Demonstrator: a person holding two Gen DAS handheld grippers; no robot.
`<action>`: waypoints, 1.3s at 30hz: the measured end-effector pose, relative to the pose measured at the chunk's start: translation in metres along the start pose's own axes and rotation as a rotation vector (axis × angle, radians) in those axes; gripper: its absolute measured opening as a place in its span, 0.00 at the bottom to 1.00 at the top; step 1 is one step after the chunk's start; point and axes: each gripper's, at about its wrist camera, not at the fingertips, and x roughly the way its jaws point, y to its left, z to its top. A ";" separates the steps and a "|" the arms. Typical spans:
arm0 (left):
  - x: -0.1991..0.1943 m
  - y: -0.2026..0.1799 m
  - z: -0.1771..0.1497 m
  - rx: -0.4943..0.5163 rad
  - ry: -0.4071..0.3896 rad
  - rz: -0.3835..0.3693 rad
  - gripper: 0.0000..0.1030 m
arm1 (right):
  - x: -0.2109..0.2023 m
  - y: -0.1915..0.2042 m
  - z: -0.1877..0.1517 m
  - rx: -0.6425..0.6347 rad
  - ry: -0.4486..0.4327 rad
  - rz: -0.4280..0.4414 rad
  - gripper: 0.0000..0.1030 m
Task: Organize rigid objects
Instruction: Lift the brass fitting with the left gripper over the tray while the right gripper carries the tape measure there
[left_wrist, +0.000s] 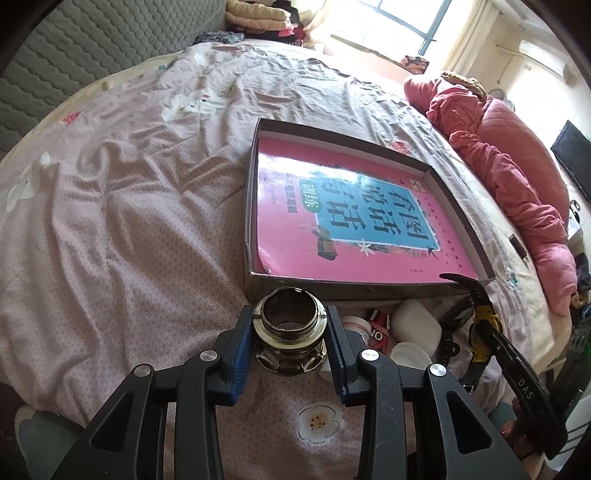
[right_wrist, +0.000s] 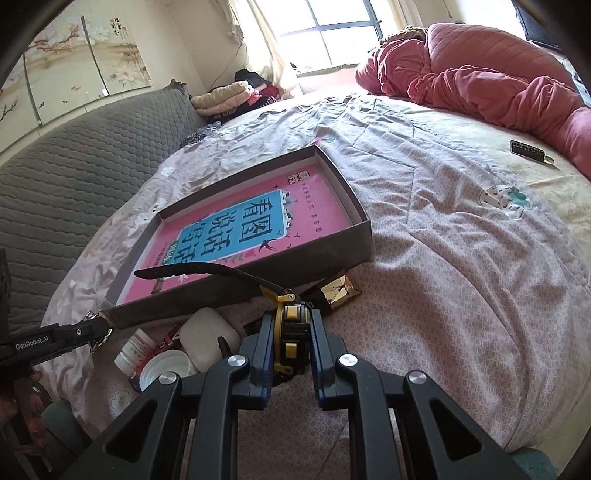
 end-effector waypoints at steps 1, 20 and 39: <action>-0.001 0.000 0.001 0.000 -0.005 -0.001 0.36 | -0.001 -0.001 0.001 0.005 -0.003 0.003 0.17; -0.025 -0.015 0.018 0.014 -0.079 -0.038 0.36 | -0.029 0.006 0.028 0.015 -0.059 0.023 0.17; -0.014 -0.033 0.045 0.024 -0.101 -0.046 0.36 | -0.020 0.017 0.075 0.010 -0.090 -0.020 0.17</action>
